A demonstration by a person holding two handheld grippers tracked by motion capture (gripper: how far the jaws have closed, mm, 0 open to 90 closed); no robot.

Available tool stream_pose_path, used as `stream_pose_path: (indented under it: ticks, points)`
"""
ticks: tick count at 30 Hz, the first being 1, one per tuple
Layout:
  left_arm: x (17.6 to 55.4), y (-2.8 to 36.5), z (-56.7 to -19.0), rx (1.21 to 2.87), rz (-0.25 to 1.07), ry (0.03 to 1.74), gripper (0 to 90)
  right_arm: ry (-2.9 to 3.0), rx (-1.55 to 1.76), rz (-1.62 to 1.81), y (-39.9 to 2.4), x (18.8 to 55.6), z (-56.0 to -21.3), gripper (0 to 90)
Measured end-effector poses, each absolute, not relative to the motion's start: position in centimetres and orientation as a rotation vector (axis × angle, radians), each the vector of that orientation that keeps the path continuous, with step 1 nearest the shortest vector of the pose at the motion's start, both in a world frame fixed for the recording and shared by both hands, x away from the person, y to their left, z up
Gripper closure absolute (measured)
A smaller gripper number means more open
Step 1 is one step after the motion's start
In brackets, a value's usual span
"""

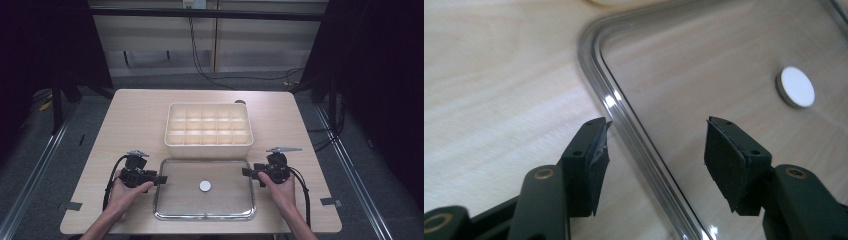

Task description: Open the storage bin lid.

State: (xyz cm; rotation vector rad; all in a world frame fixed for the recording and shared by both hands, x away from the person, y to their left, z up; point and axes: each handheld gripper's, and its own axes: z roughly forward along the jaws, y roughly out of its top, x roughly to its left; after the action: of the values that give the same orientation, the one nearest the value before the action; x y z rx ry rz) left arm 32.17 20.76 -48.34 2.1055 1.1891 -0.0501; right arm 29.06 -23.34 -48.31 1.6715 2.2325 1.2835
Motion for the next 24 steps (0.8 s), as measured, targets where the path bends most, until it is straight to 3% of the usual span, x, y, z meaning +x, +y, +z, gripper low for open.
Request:
stream_pose_path:
  ticks: [9,24]
  points:
    - [31.7,21.5,-46.8,2.056,0.011,1.126,30.4,2.214,1.594,1.369,-24.4,28.3,-47.0,32.3]
    - [28.5,24.9,-45.8,2.009,0.080,1.129,28.7,2.146,1.505,1.428,-26.3,24.0,-44.9,30.3]
